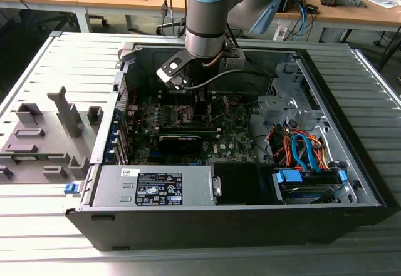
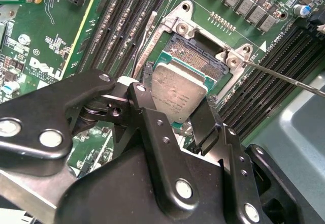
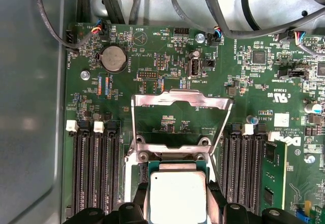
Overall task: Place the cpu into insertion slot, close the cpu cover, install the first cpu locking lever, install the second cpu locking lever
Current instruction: 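Place the cpu into insertion slot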
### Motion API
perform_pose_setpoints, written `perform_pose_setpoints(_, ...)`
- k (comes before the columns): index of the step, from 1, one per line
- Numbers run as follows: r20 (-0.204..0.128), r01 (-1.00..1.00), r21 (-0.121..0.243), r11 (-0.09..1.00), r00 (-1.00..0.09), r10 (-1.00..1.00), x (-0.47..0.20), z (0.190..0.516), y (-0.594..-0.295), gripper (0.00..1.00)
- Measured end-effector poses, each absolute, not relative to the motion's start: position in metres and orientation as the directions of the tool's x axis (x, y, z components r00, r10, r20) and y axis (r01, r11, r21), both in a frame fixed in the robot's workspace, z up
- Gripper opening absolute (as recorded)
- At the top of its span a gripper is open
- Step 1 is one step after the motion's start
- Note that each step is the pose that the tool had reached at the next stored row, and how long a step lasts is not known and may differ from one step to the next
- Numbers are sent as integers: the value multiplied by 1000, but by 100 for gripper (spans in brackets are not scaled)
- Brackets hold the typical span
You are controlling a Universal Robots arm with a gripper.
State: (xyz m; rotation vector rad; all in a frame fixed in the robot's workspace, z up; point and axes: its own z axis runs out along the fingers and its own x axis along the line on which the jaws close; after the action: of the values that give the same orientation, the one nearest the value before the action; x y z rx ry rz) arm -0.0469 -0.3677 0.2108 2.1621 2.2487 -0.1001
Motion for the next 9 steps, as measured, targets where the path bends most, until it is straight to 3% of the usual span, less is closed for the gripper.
perform_pose_setpoints(9,-59,999,-32,38,-40,997,-48,210,-367,54)
